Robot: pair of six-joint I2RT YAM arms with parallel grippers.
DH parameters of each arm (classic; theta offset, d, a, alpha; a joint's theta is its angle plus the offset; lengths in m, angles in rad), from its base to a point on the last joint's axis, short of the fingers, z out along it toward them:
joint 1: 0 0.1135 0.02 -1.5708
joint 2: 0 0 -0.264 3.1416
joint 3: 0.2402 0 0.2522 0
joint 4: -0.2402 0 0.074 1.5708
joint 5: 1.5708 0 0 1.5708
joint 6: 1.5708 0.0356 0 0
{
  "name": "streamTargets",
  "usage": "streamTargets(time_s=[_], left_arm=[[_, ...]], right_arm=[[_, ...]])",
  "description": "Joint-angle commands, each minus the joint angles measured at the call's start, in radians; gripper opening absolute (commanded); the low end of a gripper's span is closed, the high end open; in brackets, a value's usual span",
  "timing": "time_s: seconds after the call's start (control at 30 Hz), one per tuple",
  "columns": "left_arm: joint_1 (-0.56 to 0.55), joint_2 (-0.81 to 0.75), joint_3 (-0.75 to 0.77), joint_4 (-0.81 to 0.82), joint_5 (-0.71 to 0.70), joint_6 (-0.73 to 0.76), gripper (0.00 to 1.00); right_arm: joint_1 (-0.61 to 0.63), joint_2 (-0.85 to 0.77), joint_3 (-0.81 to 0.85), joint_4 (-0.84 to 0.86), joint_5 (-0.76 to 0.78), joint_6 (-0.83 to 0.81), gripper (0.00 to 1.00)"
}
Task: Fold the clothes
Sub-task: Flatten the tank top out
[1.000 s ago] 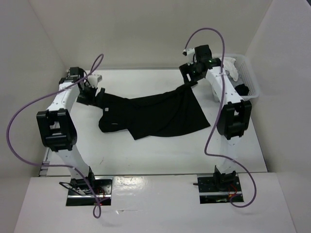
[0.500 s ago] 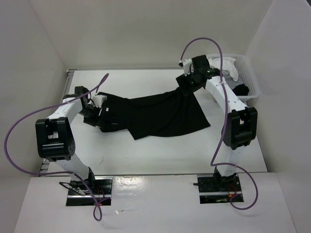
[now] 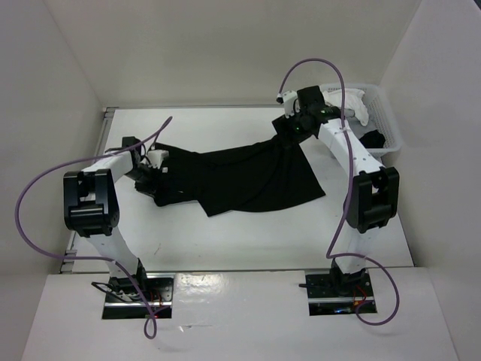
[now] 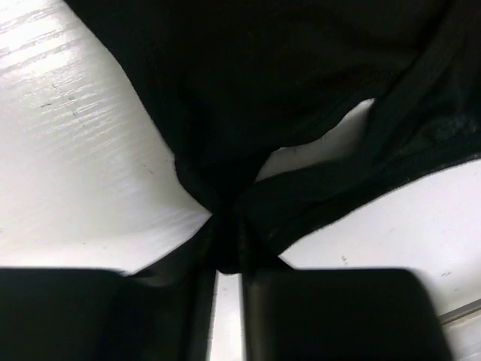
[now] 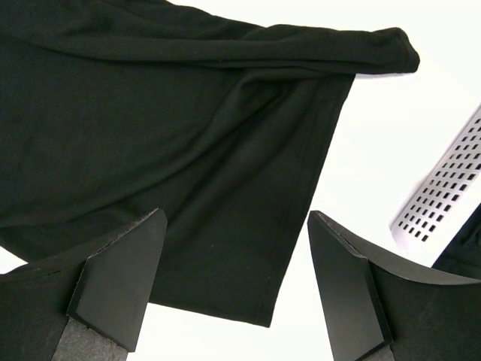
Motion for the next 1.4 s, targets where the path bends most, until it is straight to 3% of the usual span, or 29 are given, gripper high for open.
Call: streamTargets(time_s=[0.0, 0.07, 0.13, 0.27, 0.37, 0.77, 1.1, 1.37], left_arm=[[-0.004, -0.004, 0.044, -0.016, 0.022, 0.014, 0.16], [-0.004, -0.015, 0.1, -0.065, 0.013, 0.023, 0.06], [0.005, -0.026, 0.162, -0.111, 0.013, 0.036, 0.05], [0.005, -0.026, 0.369, -0.257, 0.013, 0.074, 0.1], [0.005, -0.004, 0.399, -0.295, 0.036, 0.083, 0.12], [0.039, 0.028, 0.41, -0.314, 0.036, 0.102, 0.12], [0.075, 0.19, 0.725, -0.338, -0.001, 0.093, 0.11], [0.075, 0.336, 0.942, -0.372, 0.059, 0.074, 0.11]], right_arm=[[-0.002, -0.06, -0.019, 0.042, -0.01, -0.014, 0.84], [-0.002, -0.069, -0.041, 0.042, -0.01, -0.014, 0.84], [-0.002, -0.069, -0.051, 0.033, -0.019, -0.027, 0.84], [0.016, -0.038, -0.064, -0.033, -0.056, -0.08, 0.84], [0.056, -0.024, -0.123, -0.045, -0.047, -0.117, 0.84], [0.134, -0.07, -0.372, -0.001, 0.048, -0.172, 0.84], [0.168, -0.089, -0.424, -0.04, 0.099, -0.181, 0.84], [0.203, -0.089, -0.481, -0.059, 0.12, -0.163, 0.84]])
